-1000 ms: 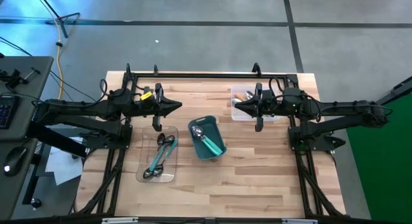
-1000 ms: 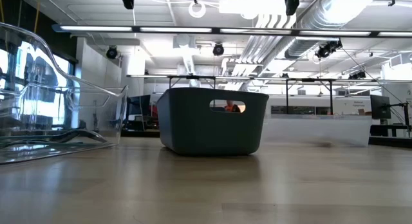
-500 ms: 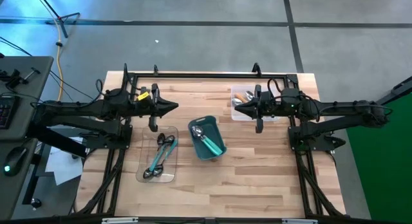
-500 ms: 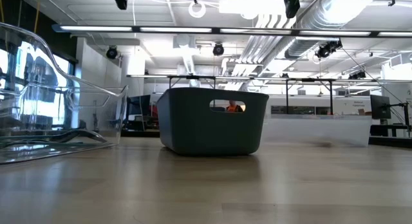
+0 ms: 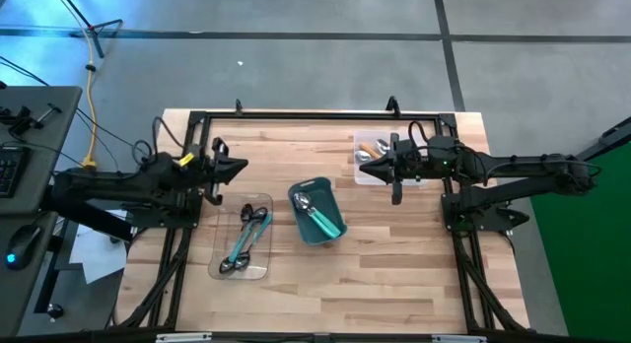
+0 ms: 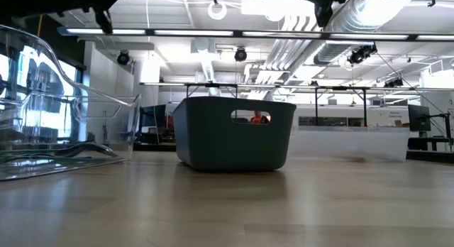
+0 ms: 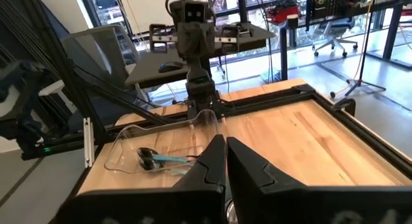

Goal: Sort silverware by color (type)
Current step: Return to Home Position

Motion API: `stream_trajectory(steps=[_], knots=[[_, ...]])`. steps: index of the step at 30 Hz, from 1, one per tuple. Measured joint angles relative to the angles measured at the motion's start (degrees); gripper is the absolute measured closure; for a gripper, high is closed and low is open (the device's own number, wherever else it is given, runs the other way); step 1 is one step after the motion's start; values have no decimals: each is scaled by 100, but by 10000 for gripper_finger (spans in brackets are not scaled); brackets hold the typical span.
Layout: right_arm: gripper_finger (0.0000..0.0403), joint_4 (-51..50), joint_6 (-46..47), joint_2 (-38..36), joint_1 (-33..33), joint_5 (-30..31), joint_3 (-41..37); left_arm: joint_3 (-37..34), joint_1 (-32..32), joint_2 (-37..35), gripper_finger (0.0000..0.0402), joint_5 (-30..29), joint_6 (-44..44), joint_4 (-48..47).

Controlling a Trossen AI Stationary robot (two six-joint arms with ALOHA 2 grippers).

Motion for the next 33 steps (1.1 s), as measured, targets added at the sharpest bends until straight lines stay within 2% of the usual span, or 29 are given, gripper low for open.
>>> stream_trajectory(steps=[11,23,28,33], knots=[[403,-15,130,0,0,1,0,-1250,2,-1470,402,-221,-408,133],[403,-153,301,0,-26,1,0,-1257,2,-2191,402,-154,-159,-363],[403,-153,405,-2,-26,-30,0,-1258,2,-2333,402,-127,-220,-1236],[403,-153,639,-5,-26,-327,0,-1262,2,-2423,402,77,-298,-1851]])
